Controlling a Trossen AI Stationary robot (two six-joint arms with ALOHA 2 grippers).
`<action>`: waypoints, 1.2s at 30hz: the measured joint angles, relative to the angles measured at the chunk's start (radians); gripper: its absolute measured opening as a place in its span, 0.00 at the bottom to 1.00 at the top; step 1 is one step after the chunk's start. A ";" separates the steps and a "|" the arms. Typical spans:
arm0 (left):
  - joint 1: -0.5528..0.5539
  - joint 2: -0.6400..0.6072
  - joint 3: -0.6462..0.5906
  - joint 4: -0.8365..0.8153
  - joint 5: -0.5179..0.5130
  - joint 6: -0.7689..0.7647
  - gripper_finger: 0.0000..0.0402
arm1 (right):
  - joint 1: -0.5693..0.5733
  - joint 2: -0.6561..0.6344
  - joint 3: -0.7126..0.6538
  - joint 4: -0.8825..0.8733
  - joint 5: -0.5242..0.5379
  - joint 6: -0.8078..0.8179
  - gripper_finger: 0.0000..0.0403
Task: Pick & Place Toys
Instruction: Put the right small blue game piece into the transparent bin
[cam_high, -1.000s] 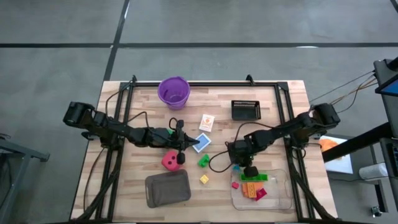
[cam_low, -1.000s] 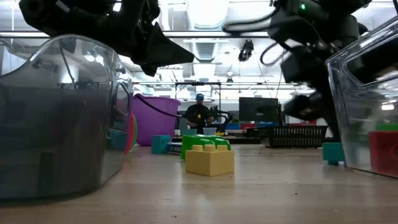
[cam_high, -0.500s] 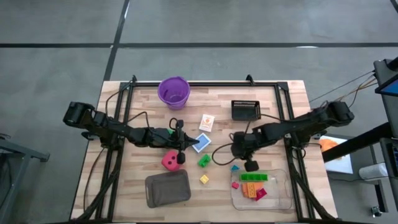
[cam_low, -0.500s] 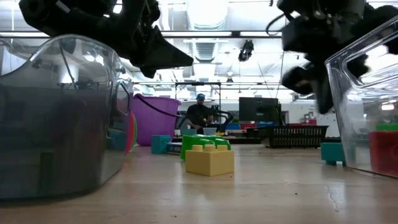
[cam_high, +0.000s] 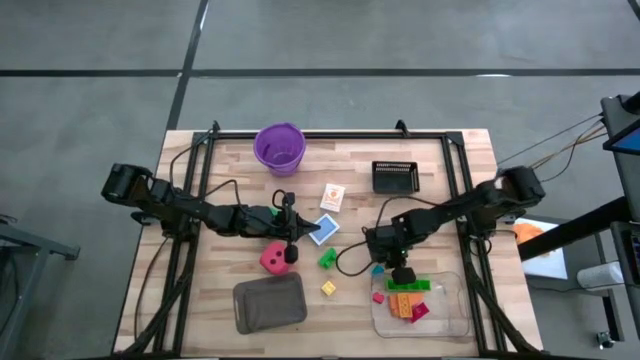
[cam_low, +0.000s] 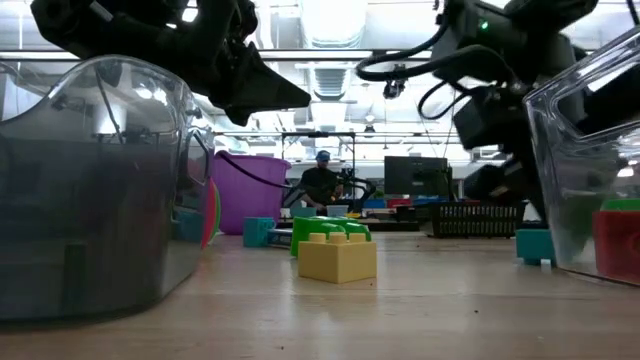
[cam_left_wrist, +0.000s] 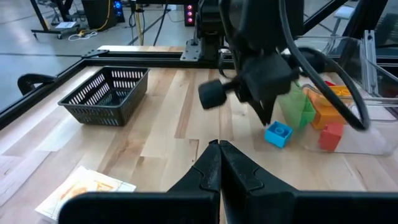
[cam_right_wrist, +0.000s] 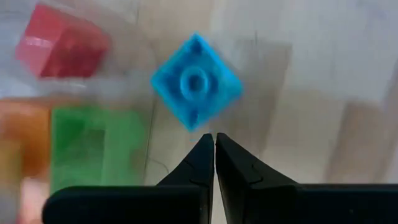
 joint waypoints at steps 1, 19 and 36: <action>0.000 0.000 0.000 0.000 -0.002 0.000 0.01 | 0.000 0.012 0.000 0.023 -0.002 -0.012 0.04; 0.004 0.000 0.000 -0.012 -0.003 0.000 0.01 | -0.008 -0.095 0.029 0.274 0.274 -0.163 0.04; -0.011 0.022 0.023 -0.070 0.043 -0.006 0.02 | 0.090 -0.487 -0.486 1.137 0.476 -0.144 0.04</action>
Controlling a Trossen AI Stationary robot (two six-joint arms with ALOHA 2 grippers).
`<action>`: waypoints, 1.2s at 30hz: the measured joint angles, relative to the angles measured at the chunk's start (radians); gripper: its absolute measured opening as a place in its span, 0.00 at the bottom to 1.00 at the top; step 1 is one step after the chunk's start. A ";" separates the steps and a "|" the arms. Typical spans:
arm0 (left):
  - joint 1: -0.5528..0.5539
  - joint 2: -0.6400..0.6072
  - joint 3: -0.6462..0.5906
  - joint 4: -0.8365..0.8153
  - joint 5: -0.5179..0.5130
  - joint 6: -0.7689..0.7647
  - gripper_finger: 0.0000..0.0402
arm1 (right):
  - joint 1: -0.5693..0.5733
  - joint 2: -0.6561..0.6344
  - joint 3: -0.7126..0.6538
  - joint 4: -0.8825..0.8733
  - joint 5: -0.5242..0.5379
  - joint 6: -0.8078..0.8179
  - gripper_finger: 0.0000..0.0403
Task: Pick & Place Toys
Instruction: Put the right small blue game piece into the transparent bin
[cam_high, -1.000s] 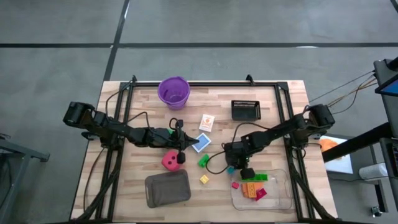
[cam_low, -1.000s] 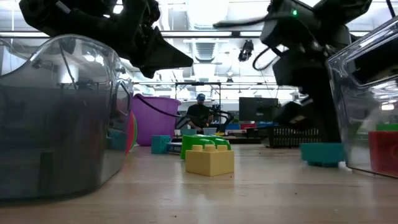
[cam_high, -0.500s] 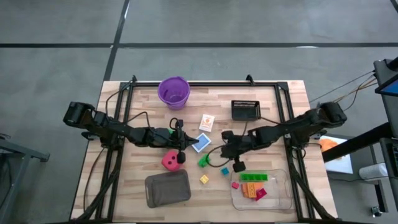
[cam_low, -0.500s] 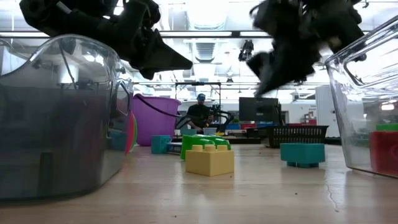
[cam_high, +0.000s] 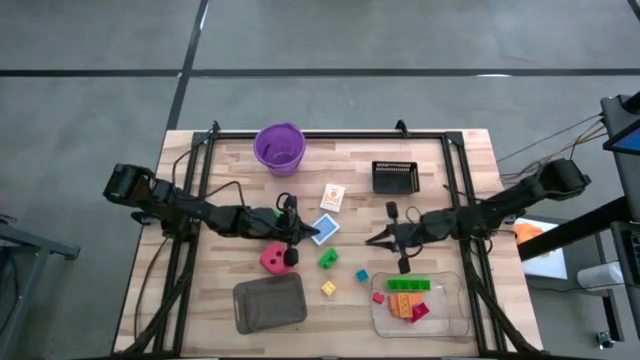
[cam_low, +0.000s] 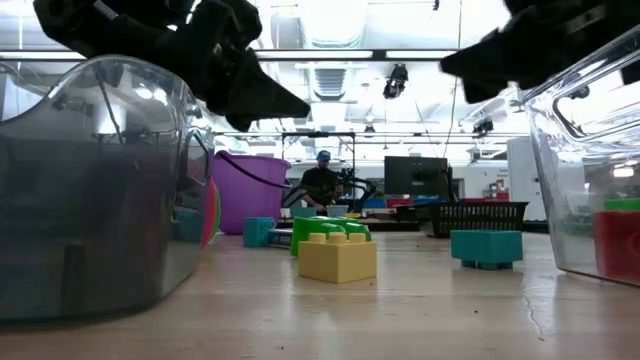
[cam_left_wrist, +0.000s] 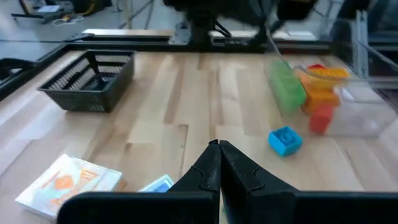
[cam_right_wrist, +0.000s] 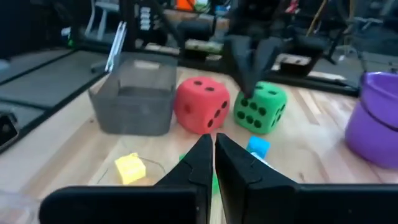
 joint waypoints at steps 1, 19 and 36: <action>-0.003 0.014 0.016 -0.004 0.016 0.007 0.03 | 0.007 -0.023 -0.013 -0.004 0.004 0.002 0.04; -0.071 0.414 0.531 -0.499 0.090 0.187 0.85 | 0.058 -0.239 -0.016 -0.167 0.142 0.071 0.05; -0.074 0.541 0.690 -0.517 0.106 0.247 0.97 | 0.051 -0.244 0.093 -0.382 0.344 0.055 0.55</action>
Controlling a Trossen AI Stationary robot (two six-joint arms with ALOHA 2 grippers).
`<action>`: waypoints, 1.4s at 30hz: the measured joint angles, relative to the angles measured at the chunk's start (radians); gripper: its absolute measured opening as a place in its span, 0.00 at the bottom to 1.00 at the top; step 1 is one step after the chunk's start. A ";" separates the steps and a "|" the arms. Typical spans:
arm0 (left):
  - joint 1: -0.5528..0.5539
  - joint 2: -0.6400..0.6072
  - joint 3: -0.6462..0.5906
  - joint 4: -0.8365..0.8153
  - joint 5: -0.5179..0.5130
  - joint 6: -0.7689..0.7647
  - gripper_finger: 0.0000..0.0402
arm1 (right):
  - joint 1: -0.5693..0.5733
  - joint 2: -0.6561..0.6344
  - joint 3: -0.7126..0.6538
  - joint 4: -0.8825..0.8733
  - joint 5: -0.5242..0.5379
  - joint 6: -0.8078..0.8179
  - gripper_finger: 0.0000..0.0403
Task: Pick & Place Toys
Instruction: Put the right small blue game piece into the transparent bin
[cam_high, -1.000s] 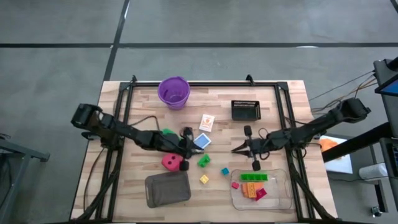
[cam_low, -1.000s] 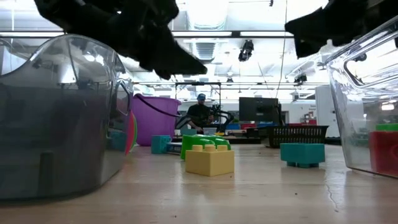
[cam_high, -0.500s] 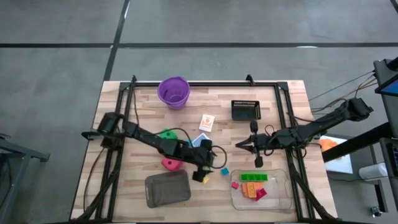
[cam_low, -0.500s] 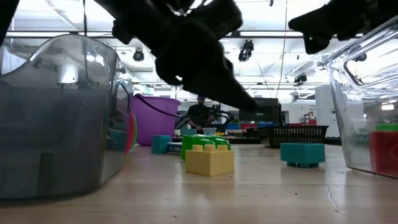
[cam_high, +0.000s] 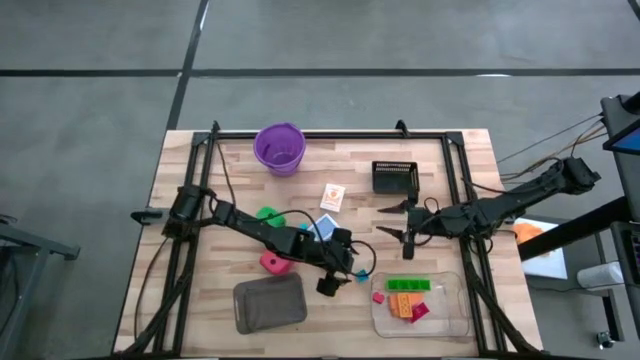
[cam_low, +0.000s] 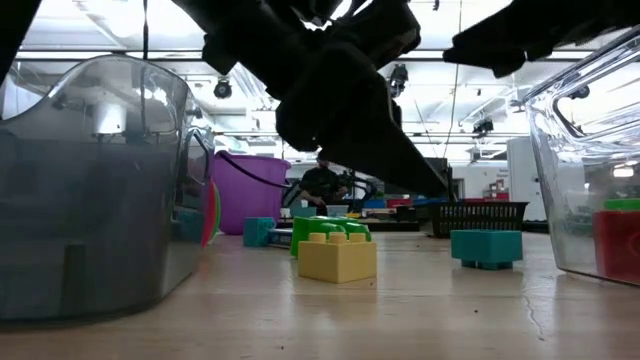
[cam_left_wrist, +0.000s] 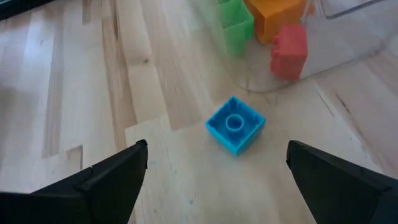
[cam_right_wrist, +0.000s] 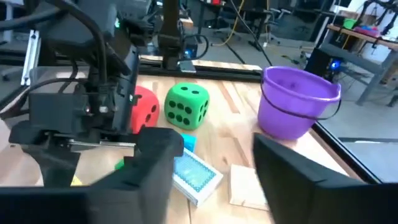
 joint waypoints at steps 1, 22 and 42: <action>-0.001 0.000 0.000 0.004 0.003 0.000 0.97 | 0.000 0.005 0.013 -0.015 0.000 -0.002 0.61; -0.008 0.057 0.002 0.108 -0.009 -0.230 0.97 | 0.000 0.132 0.085 -0.099 0.004 0.054 0.90; -0.018 0.233 0.248 -0.126 -0.047 -0.297 0.96 | 0.000 0.111 0.083 -0.139 0.019 0.070 0.90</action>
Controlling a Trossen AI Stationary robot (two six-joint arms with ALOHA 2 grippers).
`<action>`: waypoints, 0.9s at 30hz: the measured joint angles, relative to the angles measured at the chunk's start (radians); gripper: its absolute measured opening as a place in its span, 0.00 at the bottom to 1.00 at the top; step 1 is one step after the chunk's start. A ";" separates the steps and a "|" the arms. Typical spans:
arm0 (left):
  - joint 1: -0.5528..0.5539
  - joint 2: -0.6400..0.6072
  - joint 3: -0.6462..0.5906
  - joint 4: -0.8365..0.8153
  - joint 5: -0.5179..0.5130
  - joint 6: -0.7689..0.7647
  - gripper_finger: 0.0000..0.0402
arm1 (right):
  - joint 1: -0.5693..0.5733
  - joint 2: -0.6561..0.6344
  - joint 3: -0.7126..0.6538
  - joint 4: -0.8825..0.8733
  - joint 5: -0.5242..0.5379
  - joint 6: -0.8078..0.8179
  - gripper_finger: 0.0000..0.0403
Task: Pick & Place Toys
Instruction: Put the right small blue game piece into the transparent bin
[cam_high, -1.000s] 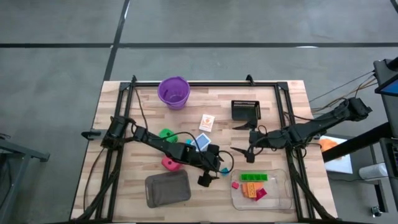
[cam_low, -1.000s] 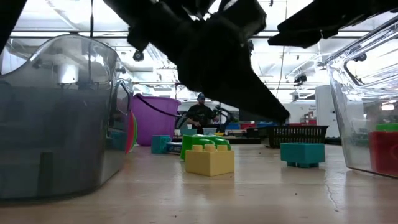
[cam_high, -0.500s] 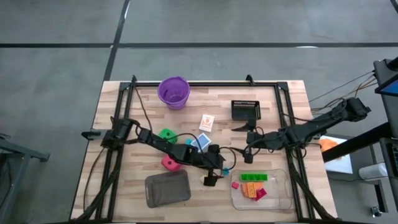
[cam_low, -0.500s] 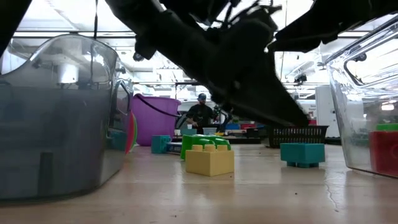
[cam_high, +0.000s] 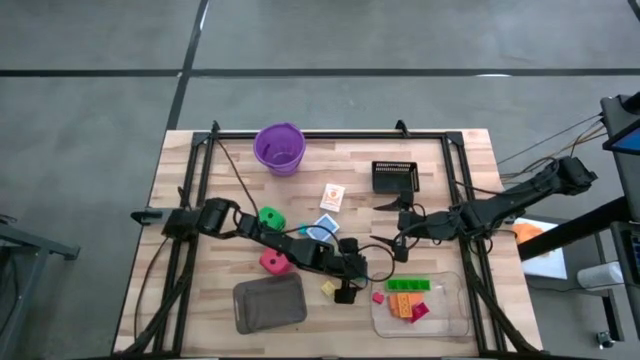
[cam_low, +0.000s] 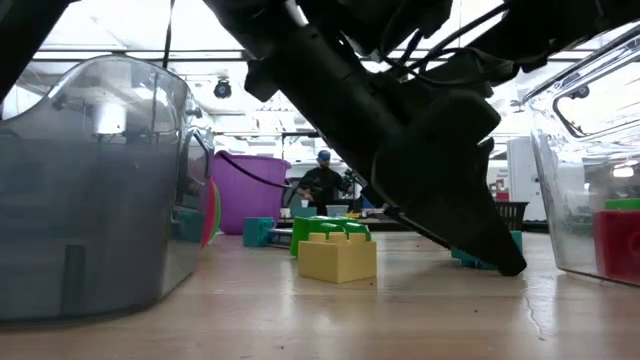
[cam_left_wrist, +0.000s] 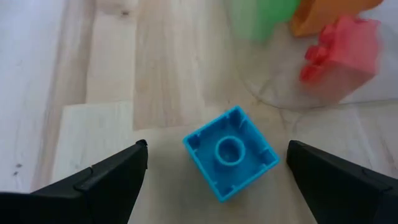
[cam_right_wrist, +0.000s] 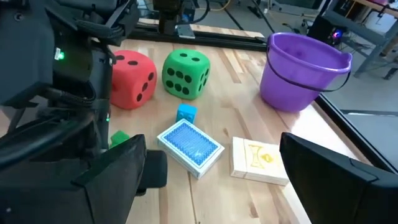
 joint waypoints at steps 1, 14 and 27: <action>0.000 0.000 0.000 0.000 -0.009 0.000 0.95 | 0.000 0.004 0.000 0.002 0.000 0.003 0.90; 0.000 -0.001 -0.006 0.002 -0.023 -0.018 0.48 | 0.001 0.014 0.000 -0.015 0.000 0.031 0.90; 0.000 -0.002 -0.007 0.000 -0.026 -0.010 0.42 | 0.002 0.036 0.000 -0.026 -0.004 0.044 0.90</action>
